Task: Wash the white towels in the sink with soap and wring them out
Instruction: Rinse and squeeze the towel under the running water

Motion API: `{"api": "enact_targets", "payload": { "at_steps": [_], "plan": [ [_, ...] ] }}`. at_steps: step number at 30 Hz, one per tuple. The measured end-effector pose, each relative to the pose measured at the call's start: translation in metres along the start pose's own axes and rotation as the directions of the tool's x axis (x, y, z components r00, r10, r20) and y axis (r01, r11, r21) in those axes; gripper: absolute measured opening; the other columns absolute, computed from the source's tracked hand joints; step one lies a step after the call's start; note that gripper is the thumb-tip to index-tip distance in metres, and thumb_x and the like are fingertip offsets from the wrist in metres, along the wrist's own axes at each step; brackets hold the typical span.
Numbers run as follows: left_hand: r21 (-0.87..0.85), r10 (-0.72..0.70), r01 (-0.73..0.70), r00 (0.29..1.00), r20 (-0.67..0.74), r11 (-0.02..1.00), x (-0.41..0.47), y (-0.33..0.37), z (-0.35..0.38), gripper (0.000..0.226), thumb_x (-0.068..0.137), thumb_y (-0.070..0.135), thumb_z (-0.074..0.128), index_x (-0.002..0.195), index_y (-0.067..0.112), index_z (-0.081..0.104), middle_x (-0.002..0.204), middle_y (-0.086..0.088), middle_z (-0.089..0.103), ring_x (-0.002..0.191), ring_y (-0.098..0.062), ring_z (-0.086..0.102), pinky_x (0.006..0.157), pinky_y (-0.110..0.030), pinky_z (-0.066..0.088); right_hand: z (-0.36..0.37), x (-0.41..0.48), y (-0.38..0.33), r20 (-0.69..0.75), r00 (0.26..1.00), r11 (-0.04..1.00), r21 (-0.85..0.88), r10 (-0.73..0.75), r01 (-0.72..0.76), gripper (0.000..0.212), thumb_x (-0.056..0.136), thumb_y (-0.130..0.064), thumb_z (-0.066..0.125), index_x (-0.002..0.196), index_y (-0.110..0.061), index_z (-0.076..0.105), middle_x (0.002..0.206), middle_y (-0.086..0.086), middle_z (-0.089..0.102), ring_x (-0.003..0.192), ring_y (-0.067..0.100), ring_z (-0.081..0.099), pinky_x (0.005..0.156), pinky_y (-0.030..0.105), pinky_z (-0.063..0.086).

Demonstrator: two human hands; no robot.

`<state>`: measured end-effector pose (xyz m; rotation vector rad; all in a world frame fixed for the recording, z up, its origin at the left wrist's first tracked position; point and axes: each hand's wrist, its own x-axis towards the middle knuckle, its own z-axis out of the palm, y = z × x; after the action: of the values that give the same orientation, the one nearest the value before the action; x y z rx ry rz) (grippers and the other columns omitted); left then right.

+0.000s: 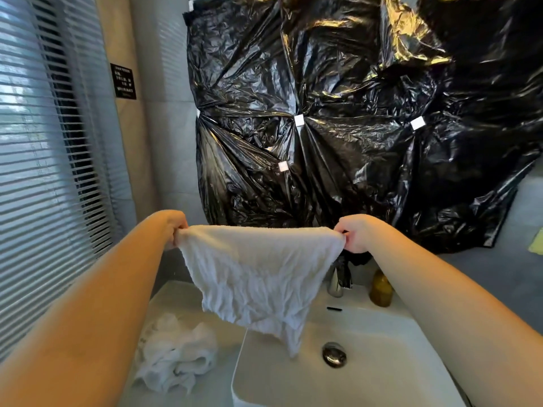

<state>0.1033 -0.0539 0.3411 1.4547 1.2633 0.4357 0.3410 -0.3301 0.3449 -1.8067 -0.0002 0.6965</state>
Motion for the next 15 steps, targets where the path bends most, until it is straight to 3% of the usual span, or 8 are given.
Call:
{"api": "enact_targets", "payload": {
  "at_steps": [2,3,5,7,9,11,13,15],
  "plan": [
    [-0.119,0.015,-0.011,0.999,0.033,0.993,-0.005,-0.008,0.004,0.024,0.097,-0.003,0.037,0.109,0.004,0.057,0.089,-0.008,0.051,0.061,-0.019,0.04,0.05,-0.024,0.046,-0.006,-0.008,0.011,0.047,0.999,0.999,0.046,0.004,-0.006,0.046,0.094,0.004,0.05,0.139,-0.009,0.054,0.119,0.006,0.059,0.087,0.015,0.056,0.07,0.022,0.048],
    [-0.178,0.038,-0.028,0.998,0.051,0.984,-0.008,-0.01,0.005,0.024,0.099,0.001,0.039,0.105,0.004,0.062,0.092,-0.008,0.053,0.061,-0.019,0.041,0.049,-0.025,0.046,-0.007,-0.012,0.015,0.063,0.997,0.998,0.055,-0.035,0.031,0.05,0.096,0.006,0.046,0.143,-0.01,0.049,0.134,0.009,0.055,0.085,0.017,0.056,0.066,0.024,0.045],
    [-0.254,0.078,-0.06,0.995,0.061,0.965,-0.017,-0.014,0.007,0.026,0.101,0.011,0.045,0.078,0.008,0.058,0.08,-0.008,0.047,0.061,-0.017,0.04,0.052,-0.027,0.046,-0.01,-0.017,0.02,0.108,0.978,0.981,0.101,-0.176,0.165,0.06,0.097,0.012,0.038,0.15,-0.015,0.039,0.158,0.016,0.032,0.109,0.026,0.06,0.066,0.029,0.045],
    [-0.379,0.105,-0.076,0.993,0.057,0.922,-0.023,-0.016,0.007,0.029,0.098,0.01,0.046,0.07,0.011,0.047,0.065,-0.005,0.041,0.054,-0.015,0.038,0.046,-0.024,0.043,-0.017,-0.017,0.021,0.104,0.952,0.943,0.203,-0.288,0.263,0.07,0.094,0.018,0.035,0.151,-0.023,0.038,0.155,0.021,0.033,0.124,0.036,0.055,0.065,0.032,0.05],
    [-0.462,0.119,-0.097,0.993,0.019,0.882,-0.026,-0.019,0.001,0.025,0.097,0.01,0.047,0.072,0.01,0.045,0.048,-0.003,0.041,0.046,-0.014,0.041,0.035,-0.02,0.04,-0.025,-0.018,0.019,0.054,0.93,0.898,0.287,-0.364,0.334,0.069,0.093,0.018,0.038,0.147,-0.024,0.045,0.145,0.02,0.047,0.119,0.037,0.058,0.079,0.038,0.053],
    [-0.487,0.143,-0.159,0.987,-0.069,0.859,-0.026,-0.02,-0.004,0.003,0.094,0.009,0.054,0.095,0.01,0.057,0.057,-0.005,0.051,0.055,-0.015,0.05,0.037,-0.022,0.046,-0.032,-0.021,0.017,0.071,0.919,0.88,0.326,-0.387,0.346,0.063,0.094,0.01,0.046,0.146,-0.024,0.047,0.139,0.014,0.055,0.113,0.035,0.061,0.093,0.045,0.053],
    [-0.491,0.209,-0.26,0.965,-0.157,0.831,-0.025,-0.017,-0.009,0.023,0.091,0.003,0.058,0.108,0.018,0.058,0.072,-0.005,0.053,0.063,-0.014,0.051,0.052,-0.024,0.054,-0.038,-0.027,0.011,0.104,0.917,0.896,0.28,-0.386,0.346,0.06,0.095,0.001,0.052,0.146,-0.029,0.046,0.133,0.008,0.057,0.111,0.031,0.059,0.1,0.051,0.047],
    [-0.469,0.286,-0.364,0.93,-0.232,0.804,-0.03,-0.011,-0.013,0.026,0.092,0.0,0.059,0.11,0.018,0.057,0.081,-0.004,0.056,0.07,-0.014,0.053,0.069,-0.033,0.055,-0.042,-0.031,0.005,0.092,0.919,0.911,0.206,-0.382,0.358,0.056,0.093,-0.004,0.056,0.14,-0.033,0.053,0.128,0.001,0.06,0.107,0.024,0.057,0.108,0.055,0.034]
  ]
}}
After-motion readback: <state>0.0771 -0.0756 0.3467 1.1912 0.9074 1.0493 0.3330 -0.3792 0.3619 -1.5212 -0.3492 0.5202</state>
